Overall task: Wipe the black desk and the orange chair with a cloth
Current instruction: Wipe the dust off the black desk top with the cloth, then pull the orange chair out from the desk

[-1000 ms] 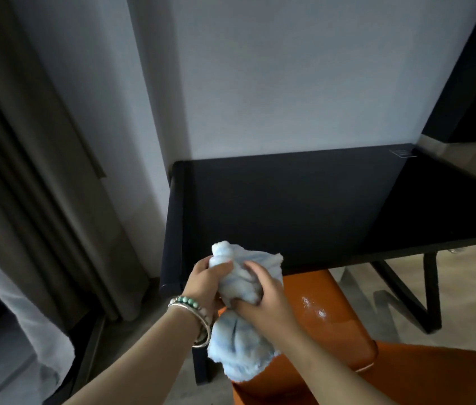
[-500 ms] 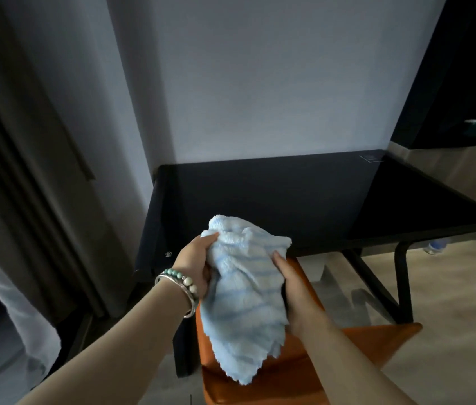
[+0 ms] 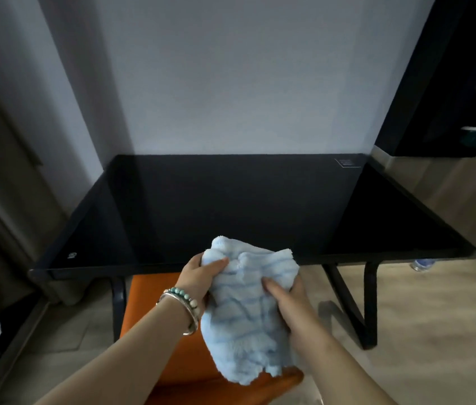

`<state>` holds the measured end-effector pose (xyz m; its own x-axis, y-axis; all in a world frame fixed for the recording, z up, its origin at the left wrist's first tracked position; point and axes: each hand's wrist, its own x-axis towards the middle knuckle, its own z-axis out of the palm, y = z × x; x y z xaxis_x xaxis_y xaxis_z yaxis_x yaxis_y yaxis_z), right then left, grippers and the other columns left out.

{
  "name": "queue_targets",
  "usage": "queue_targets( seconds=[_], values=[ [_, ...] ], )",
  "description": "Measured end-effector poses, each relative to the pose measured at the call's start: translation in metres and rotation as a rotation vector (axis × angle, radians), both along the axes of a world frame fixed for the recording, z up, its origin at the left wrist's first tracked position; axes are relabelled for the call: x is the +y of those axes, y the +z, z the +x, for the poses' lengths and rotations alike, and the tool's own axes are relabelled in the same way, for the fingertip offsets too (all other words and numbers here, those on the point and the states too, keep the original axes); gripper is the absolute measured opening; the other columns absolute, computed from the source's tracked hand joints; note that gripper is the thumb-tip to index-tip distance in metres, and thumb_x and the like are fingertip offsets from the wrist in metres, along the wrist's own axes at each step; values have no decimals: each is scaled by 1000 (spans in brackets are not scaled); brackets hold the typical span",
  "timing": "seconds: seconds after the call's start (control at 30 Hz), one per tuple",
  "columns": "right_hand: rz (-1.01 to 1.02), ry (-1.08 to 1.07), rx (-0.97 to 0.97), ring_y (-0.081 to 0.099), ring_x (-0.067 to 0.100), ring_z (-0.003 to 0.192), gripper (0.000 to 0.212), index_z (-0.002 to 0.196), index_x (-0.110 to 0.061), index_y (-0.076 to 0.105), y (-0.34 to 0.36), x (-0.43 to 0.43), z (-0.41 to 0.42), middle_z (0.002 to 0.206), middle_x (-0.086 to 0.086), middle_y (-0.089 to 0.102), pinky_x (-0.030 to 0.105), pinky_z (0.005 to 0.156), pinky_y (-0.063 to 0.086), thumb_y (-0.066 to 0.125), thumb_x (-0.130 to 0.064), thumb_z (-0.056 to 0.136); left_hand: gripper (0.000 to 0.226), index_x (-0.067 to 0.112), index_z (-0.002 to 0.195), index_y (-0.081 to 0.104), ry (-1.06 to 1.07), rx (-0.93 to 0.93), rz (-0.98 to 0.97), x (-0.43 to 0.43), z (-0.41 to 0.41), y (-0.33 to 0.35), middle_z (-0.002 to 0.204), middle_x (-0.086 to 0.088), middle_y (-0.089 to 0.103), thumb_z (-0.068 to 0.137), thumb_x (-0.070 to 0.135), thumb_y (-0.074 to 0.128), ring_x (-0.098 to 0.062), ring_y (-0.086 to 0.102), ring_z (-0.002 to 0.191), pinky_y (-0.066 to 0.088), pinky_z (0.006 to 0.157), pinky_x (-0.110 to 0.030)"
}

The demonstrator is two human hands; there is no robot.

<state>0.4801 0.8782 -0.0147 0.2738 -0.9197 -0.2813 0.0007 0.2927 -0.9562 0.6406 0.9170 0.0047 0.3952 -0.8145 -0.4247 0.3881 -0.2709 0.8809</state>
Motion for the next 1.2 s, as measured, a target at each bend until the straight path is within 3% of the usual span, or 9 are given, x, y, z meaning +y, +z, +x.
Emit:
queue_targets(
  seconds=[0.13,0.27,0.37,0.53,0.63,0.73,0.87,1.0,1.2],
  values=[
    [-171,-40,173,56,5,99,71,129,-33,35,-8,-30,17,121,-6,53,20,76,47,77,-37,72,23,11,108,62,131,64,-17,-19,-2,-1,103,-14,69,86,19,65,-28,67,95,56,80,-41],
    [-336,151,376,37,12,131,106,144,-36,15,-16,-58,35,151,-5,22,28,97,43,78,-55,61,19,10,105,63,180,106,-60,-41,14,-4,99,-14,70,88,17,62,-27,68,91,56,74,-40],
    [-522,300,509,20,11,138,110,144,-43,2,-8,-76,51,154,-14,-4,28,103,37,75,-59,62,17,9,104,62,191,155,-93,-59,27,-10,96,-14,69,90,18,58,-24,69,85,55,66,-34],
    [-645,530,550,38,9,126,91,142,-47,11,-7,-111,79,150,-11,15,24,93,44,70,-45,73,18,11,107,62,166,279,-138,-91,40,-9,97,-12,71,92,14,53,-24,70,90,56,70,-35],
    [-770,489,566,47,9,116,66,134,-48,25,-10,-158,89,141,-13,33,27,86,49,62,-39,80,18,14,108,60,186,280,-186,-111,51,-9,99,-9,68,94,15,49,-24,67,89,54,72,-36],
    [-797,440,749,52,21,110,51,131,-47,28,-11,-231,98,139,-11,37,39,87,49,49,-37,86,25,20,119,55,310,37,-15,-132,56,-22,114,-3,63,94,15,51,-20,61,102,51,85,-36],
    [-780,585,1152,30,29,132,55,140,-42,24,-36,-294,107,155,-9,11,48,103,31,45,-44,89,39,24,133,48,313,-787,400,-146,58,-60,134,1,51,94,23,52,-16,46,125,40,100,-28],
    [-964,777,1213,1,36,143,71,148,-39,-7,-77,-312,99,157,-1,-16,53,110,21,34,-55,92,53,29,144,30,175,-969,677,-160,36,-90,154,2,22,94,33,48,-19,3,146,12,119,-40],
    [-953,889,1170,-4,35,143,62,146,-46,-3,-71,-358,146,157,-5,-17,53,112,15,32,-47,95,56,38,147,11,-30,-1105,925,-159,12,-99,158,6,-1,97,44,36,-19,-10,145,-1,116,-47]
  ],
)
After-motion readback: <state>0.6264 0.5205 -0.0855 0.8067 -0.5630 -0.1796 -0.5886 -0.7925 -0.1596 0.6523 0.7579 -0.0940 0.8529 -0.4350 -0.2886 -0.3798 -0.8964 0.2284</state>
